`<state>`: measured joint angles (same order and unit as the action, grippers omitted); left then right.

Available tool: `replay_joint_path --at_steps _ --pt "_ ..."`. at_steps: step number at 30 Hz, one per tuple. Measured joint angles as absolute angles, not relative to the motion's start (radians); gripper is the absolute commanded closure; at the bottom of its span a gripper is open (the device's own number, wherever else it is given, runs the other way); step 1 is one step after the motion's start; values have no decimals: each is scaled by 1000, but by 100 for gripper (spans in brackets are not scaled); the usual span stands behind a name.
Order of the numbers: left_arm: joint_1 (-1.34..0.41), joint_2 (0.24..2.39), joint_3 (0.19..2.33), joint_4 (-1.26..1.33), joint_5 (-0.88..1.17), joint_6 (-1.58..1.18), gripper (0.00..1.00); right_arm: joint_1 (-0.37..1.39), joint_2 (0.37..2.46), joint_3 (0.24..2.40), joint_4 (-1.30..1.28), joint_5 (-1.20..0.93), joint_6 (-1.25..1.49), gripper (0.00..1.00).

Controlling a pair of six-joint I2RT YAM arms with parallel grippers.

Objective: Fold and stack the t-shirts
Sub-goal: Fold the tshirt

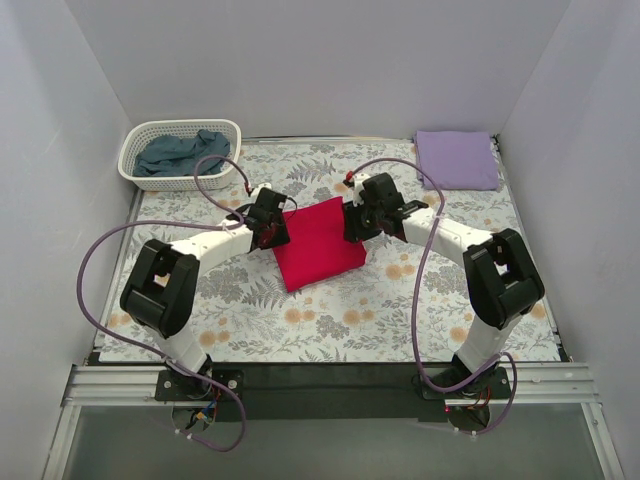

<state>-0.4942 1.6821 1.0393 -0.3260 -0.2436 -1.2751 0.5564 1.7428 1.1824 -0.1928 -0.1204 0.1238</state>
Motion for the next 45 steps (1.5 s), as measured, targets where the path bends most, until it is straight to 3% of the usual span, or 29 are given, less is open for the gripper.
replay_joint_path --at_steps 10,18,24,28,32,36,40,45 --pt "-494 1706 959 -265 -191 -1310 68 560 1722 956 -93 -221 211 63" --pt "-499 1459 853 -337 -173 -1314 46 596 1542 854 -128 -277 278 60" --pt "-520 1199 809 -297 -116 -1352 45 583 1474 856 -27 -414 344 58" --pt "-551 1171 696 -221 -23 -1415 55 572 1513 854 114 -541 395 58" --pt "-565 1267 592 -181 34 -1479 70 552 1599 805 287 -632 435 58" --pt "-565 1342 545 -162 40 -1539 78 484 1735 706 435 -695 481 58" --pt "-556 1352 545 -149 39 -1574 82 432 1797 648 554 -769 525 59" --pt "-544 1330 528 -161 41 -1589 80 428 1762 562 640 -789 558 59"
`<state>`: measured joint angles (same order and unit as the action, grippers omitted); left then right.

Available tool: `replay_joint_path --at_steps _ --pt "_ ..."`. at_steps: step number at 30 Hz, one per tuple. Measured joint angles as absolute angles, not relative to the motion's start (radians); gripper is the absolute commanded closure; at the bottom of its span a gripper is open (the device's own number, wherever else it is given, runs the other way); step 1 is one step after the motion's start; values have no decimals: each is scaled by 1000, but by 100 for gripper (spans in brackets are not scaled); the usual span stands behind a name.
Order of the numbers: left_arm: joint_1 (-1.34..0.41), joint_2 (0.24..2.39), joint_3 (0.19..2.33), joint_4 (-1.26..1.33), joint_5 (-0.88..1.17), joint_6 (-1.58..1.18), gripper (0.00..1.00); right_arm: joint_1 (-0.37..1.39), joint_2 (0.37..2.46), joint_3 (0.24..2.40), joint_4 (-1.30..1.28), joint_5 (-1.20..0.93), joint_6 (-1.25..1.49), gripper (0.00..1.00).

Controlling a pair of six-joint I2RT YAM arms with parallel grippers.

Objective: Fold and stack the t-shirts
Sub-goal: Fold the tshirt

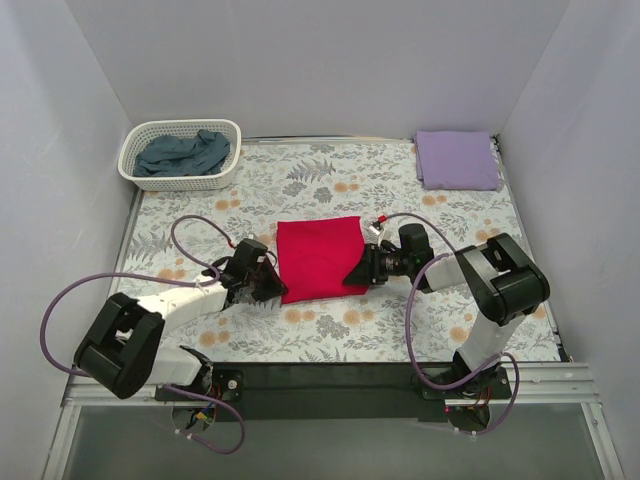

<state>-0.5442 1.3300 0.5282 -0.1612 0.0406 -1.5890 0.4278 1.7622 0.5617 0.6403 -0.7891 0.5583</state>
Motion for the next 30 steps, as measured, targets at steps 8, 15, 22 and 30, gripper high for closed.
replay_joint_path --at_steps 8,15,22,30 --pt "-515 1236 596 -224 -3 -1518 64 423 1641 569 587 -788 606 58" --pt "-430 1465 874 -83 56 -1450 64 369 1696 811 585 -756 641 59" --pt "-376 1782 1031 29 128 -1427 67 318 1881 978 587 -719 668 58" --pt "-329 1919 1052 94 199 -1449 69 273 2083 1010 608 -724 696 60"
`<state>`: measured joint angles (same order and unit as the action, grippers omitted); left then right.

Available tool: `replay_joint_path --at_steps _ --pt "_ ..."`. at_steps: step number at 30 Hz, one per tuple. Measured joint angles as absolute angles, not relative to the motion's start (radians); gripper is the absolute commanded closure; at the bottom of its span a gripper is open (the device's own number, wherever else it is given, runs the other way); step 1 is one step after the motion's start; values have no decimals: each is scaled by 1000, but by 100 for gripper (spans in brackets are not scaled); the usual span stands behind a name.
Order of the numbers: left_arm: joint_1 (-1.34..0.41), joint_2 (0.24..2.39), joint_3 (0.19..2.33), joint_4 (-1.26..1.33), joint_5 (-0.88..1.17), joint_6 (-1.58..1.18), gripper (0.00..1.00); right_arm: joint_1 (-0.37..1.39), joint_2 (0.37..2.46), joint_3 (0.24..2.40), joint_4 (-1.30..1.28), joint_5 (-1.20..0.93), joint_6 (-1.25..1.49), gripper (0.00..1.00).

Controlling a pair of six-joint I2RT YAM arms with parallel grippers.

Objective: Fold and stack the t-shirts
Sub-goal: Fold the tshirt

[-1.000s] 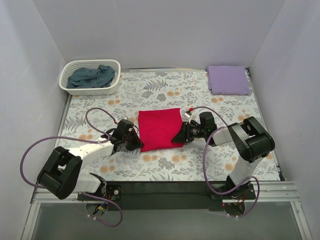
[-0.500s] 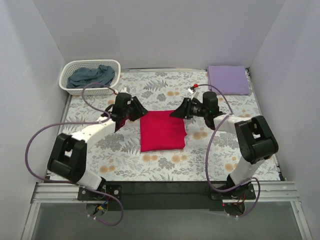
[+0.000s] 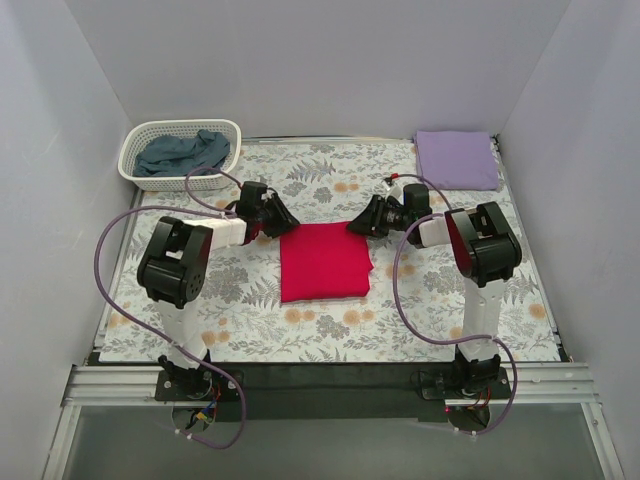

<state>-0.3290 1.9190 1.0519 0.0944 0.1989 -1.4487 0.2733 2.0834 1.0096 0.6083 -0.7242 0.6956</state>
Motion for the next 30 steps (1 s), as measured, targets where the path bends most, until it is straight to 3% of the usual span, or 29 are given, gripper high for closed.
replay_joint_path --at_steps 5,8,12,17,19,22,30 --pt "-329 1910 1036 113 218 -1464 64 264 2065 1004 605 -722 680 59" --pt "-329 1843 1011 68 218 -1467 55 258 1994 971 570 -705 660 57" --pt "-332 1661 980 -23 200 -1458 39 255 1835 914 500 -679 618 56" --pt "-358 1371 897 -85 128 -1420 31 259 1625 831 340 -598 511 53" --pt "-376 1278 846 -110 103 -1412 32 270 1566 807 268 -554 462 54" --pt "-402 1201 762 -134 84 -1414 45 292 1504 763 191 -529 412 58" --pt "-589 1276 631 -181 68 -1483 57 403 1471 625 175 -627 388 66"
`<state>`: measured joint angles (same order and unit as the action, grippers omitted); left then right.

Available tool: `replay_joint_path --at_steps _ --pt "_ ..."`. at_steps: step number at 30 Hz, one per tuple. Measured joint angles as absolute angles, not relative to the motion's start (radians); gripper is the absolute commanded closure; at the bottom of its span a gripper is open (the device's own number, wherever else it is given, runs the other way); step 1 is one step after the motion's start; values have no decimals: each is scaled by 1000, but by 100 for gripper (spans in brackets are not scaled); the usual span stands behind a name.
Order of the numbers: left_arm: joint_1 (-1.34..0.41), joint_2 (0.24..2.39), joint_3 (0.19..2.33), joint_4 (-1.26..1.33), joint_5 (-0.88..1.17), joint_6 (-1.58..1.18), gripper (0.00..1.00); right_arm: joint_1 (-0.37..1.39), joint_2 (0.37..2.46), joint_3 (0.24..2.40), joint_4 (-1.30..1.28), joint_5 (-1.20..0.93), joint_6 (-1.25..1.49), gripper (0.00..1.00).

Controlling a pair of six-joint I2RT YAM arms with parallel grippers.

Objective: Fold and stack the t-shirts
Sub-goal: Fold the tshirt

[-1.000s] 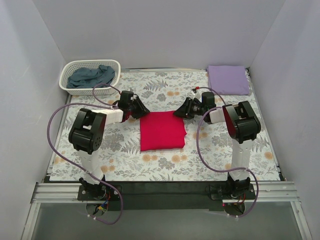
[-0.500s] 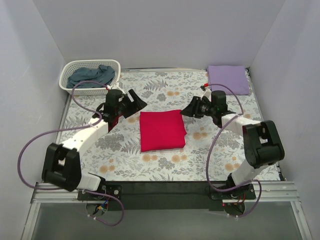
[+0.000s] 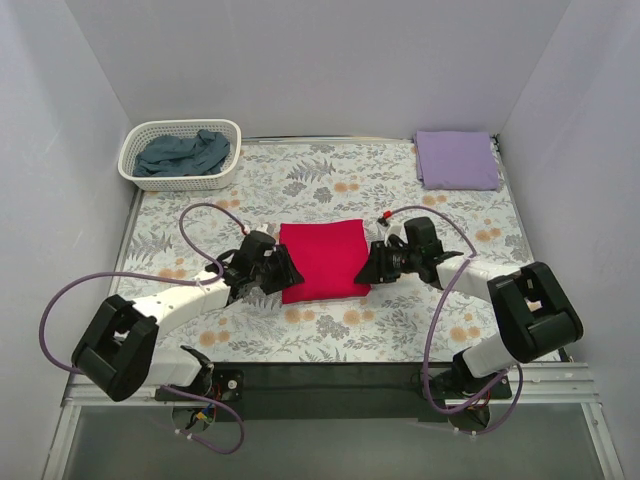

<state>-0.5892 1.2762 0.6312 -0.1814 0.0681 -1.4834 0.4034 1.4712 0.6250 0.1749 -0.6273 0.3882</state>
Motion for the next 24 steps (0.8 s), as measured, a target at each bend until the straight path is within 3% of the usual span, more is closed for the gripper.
replay_joint_path --at_steps 8,13,17,20,21,23,24 --pt "-608 1319 552 -200 15 -1561 57 410 1548 537 247 -659 393 69" --pt "-614 1296 564 -245 -12 -1532 35 408 1496 533 210 -620 377 65" --pt "-685 1273 653 -325 -79 -1448 26 407 1360 593 31 -481 309 57" --pt "-783 1275 755 -345 -147 -1366 23 406 1249 675 -85 -339 262 46" --pt "-821 1283 788 -347 -169 -1337 23 406 1210 698 -117 -284 253 34" --pt "-892 1317 846 -340 -210 -1281 22 405 1129 729 -168 -188 244 23" --pt "-932 1343 874 -339 -237 -1251 22 403 1085 734 -191 -140 241 10"
